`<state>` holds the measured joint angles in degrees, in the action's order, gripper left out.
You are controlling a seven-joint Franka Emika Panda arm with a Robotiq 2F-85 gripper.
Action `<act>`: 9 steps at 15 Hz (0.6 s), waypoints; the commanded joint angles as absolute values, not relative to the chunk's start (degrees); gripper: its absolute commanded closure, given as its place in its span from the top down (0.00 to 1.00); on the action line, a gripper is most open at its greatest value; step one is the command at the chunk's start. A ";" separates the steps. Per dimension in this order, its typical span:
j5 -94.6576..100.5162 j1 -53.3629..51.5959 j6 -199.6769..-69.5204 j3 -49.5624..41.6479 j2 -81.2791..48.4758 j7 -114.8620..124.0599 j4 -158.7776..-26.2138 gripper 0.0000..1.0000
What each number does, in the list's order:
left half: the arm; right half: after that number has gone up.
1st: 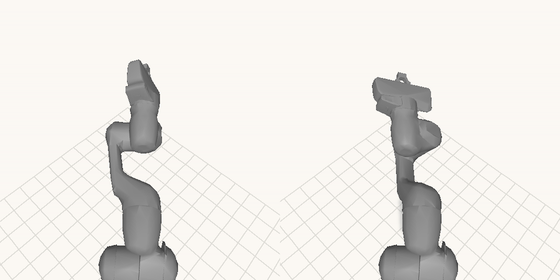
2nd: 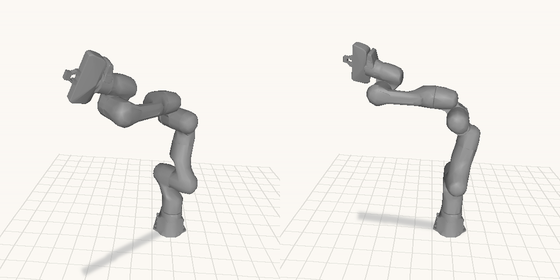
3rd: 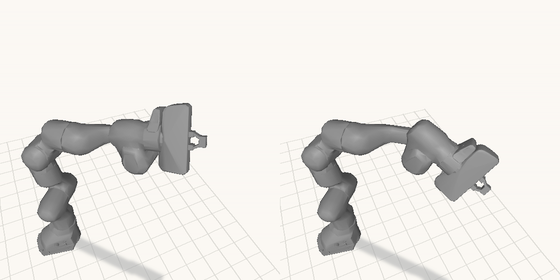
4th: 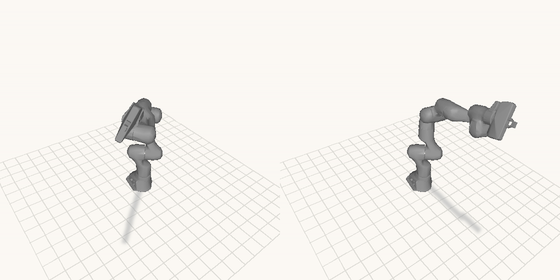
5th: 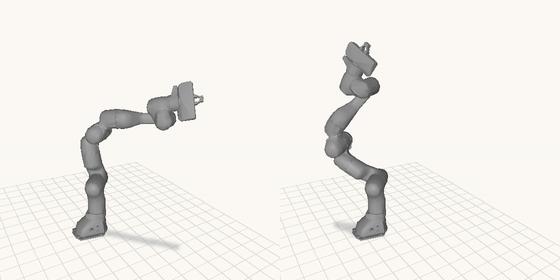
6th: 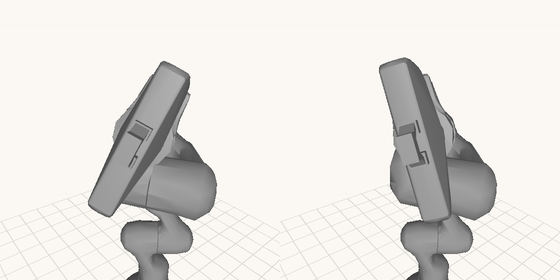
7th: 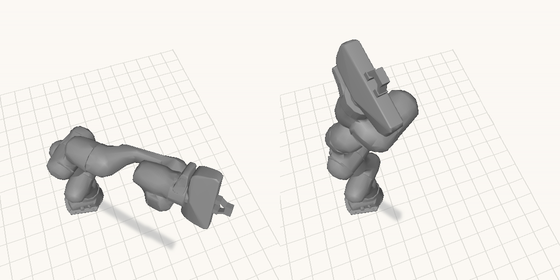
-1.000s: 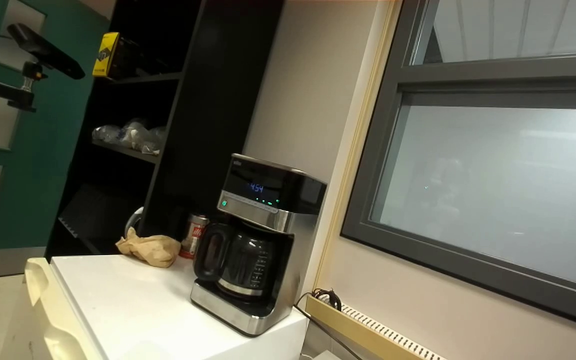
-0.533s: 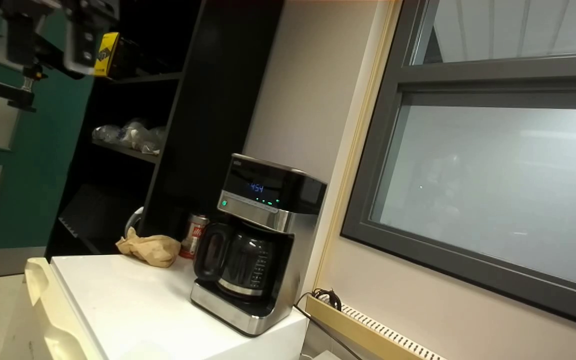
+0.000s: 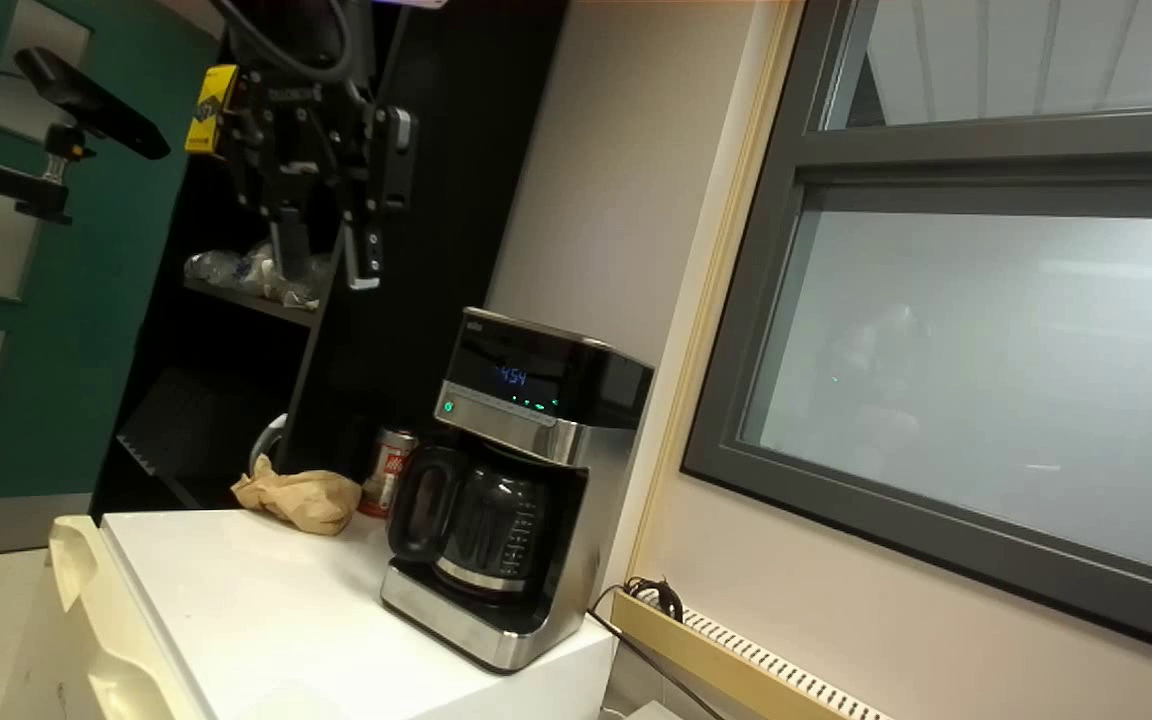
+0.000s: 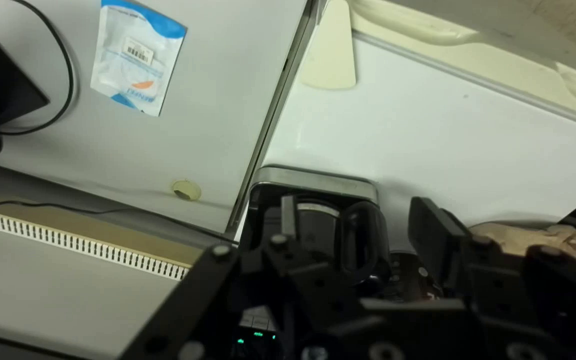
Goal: Press a button on the coffee maker
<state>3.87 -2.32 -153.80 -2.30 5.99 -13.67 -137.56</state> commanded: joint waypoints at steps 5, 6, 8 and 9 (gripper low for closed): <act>4.03 -0.10 -168.20 -1.74 -7.41 -13.97 -128.57 0.01; 3.97 0.18 -169.89 -1.64 -9.00 -13.79 -127.53 0.00; 3.00 -0.12 -172.47 -2.17 -11.98 -14.47 -125.38 0.00; 2.34 0.26 -173.50 -1.75 -13.41 -14.93 -124.29 0.01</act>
